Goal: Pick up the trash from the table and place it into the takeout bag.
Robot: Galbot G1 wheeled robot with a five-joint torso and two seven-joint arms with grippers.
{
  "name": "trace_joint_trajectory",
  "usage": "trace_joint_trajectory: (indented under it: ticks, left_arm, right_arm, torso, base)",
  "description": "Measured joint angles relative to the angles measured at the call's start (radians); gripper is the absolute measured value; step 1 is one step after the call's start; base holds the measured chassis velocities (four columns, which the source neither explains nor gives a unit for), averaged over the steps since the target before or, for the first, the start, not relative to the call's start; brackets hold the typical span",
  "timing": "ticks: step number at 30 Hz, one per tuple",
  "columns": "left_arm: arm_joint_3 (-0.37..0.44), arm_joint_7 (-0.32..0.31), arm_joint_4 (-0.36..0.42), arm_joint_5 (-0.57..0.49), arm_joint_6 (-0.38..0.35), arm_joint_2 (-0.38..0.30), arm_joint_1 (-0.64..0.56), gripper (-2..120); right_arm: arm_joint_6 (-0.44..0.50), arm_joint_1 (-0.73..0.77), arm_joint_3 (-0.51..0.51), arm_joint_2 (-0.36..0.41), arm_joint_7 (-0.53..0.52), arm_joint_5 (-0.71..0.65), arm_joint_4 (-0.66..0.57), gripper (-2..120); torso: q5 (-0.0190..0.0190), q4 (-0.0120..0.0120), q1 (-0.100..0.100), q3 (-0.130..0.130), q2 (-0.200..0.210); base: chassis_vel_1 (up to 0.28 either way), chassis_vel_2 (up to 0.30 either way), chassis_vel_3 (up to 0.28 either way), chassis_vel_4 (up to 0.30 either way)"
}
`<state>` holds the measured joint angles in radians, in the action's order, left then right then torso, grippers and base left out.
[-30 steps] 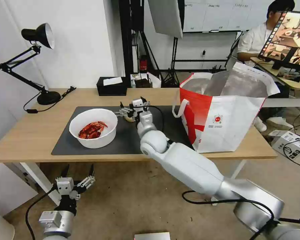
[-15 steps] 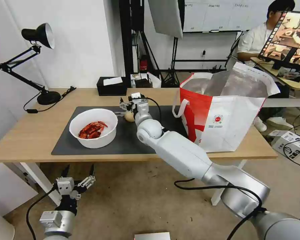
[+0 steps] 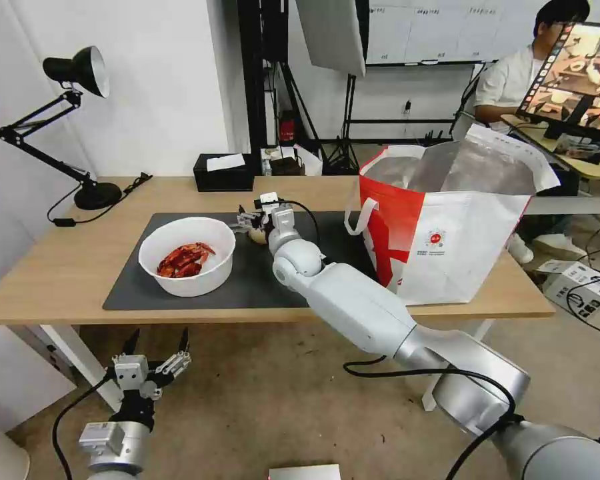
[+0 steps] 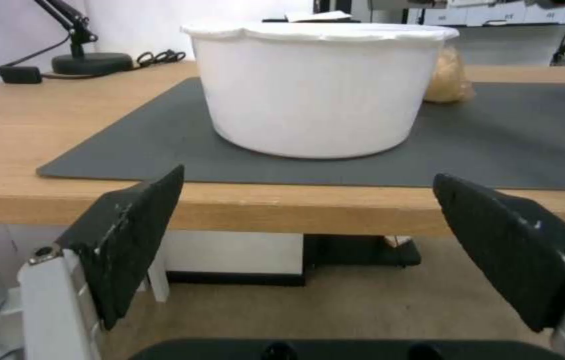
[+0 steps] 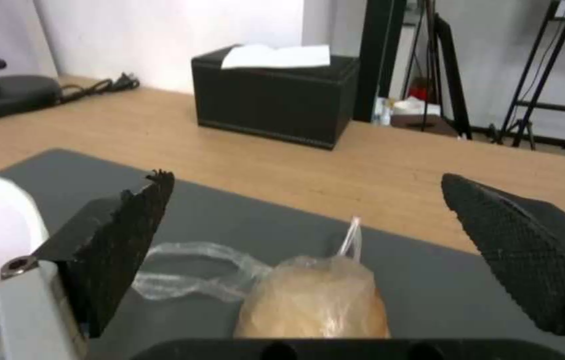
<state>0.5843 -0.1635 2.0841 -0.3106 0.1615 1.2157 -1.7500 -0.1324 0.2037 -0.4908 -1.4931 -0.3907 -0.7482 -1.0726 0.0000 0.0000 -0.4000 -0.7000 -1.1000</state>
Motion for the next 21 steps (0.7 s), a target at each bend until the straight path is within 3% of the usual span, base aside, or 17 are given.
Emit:
trace_joint_trajectory:
  ticks: [21]
  left_arm:
    - [0.000,0.002,0.000,-0.001,0.001,0.002,-0.004,100]
  right_arm:
    - [-0.116,-0.012,0.030,-0.045,0.138,-0.041,0.128,100]
  torso:
    - [0.0000,0.0001,0.000,0.000,0.000]
  base:
    - [0.000,0.000,0.000,0.000]
